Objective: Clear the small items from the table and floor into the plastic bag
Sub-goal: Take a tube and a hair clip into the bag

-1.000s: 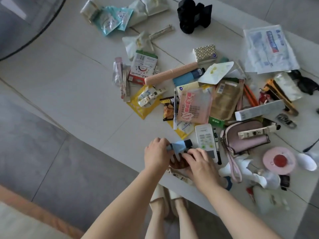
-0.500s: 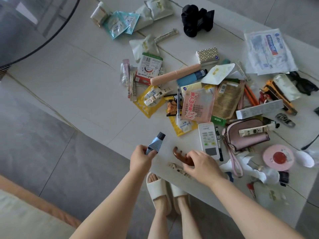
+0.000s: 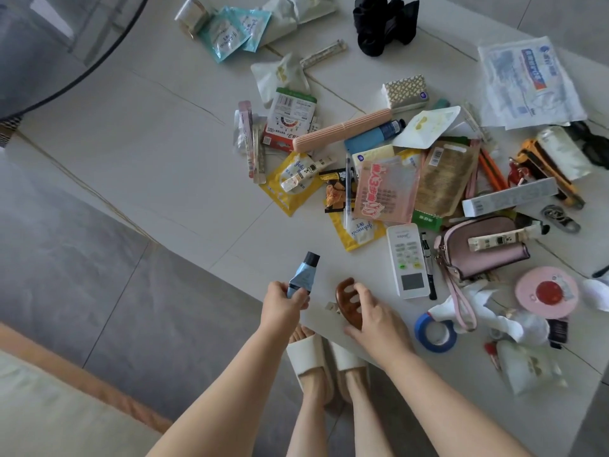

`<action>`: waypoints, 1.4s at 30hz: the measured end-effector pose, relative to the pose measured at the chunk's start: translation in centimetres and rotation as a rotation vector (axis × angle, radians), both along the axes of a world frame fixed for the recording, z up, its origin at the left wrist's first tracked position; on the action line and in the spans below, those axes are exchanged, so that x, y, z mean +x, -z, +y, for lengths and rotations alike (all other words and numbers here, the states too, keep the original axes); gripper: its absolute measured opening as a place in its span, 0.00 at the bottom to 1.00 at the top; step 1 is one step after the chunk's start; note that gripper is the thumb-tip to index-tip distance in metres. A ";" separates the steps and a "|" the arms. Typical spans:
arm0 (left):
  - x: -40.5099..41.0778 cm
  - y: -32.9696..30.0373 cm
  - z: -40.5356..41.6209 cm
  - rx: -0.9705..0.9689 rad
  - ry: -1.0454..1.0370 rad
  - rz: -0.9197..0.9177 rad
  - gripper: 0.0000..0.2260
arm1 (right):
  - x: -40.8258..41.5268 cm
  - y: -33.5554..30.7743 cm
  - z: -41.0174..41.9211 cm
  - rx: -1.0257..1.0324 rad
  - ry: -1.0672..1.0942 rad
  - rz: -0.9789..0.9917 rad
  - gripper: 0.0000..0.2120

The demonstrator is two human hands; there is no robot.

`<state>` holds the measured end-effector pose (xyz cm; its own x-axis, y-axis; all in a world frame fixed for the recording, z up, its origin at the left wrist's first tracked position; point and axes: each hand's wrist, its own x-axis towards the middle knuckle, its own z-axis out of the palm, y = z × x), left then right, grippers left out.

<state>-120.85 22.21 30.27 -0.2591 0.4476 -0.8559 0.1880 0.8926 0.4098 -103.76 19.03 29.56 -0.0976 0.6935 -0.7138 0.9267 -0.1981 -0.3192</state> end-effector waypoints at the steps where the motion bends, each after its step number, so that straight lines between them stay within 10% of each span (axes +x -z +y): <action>1: -0.1 -0.1 0.0 -0.001 0.002 0.003 0.06 | -0.1 0.1 0.1 0.029 0.028 -0.005 0.34; 7: -0.8 -0.5 0.4 -0.005 -0.043 -0.001 0.08 | 0.3 -0.4 2.4 0.168 0.283 0.089 0.20; 15: 0.2 -2.1 2.1 0.017 -0.080 -0.081 0.05 | -0.2 -2.2 4.7 -0.289 1.135 0.740 0.10; 35: 1.7 0.0 19.1 0.241 0.435 0.487 0.12 | 0.6 -3.8 11.4 -0.256 1.203 0.851 0.03; 42: 2.0 -0.8 17.8 0.143 0.321 0.355 0.10 | 0.6 -4.9 12.3 -0.288 1.156 0.837 0.03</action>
<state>-118.84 40.04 31.04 -0.3533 0.6588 -0.6642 0.5937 0.7066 0.3850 -103.19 31.34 34.51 -0.0443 0.5172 -0.8547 -0.2246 -0.8388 -0.4960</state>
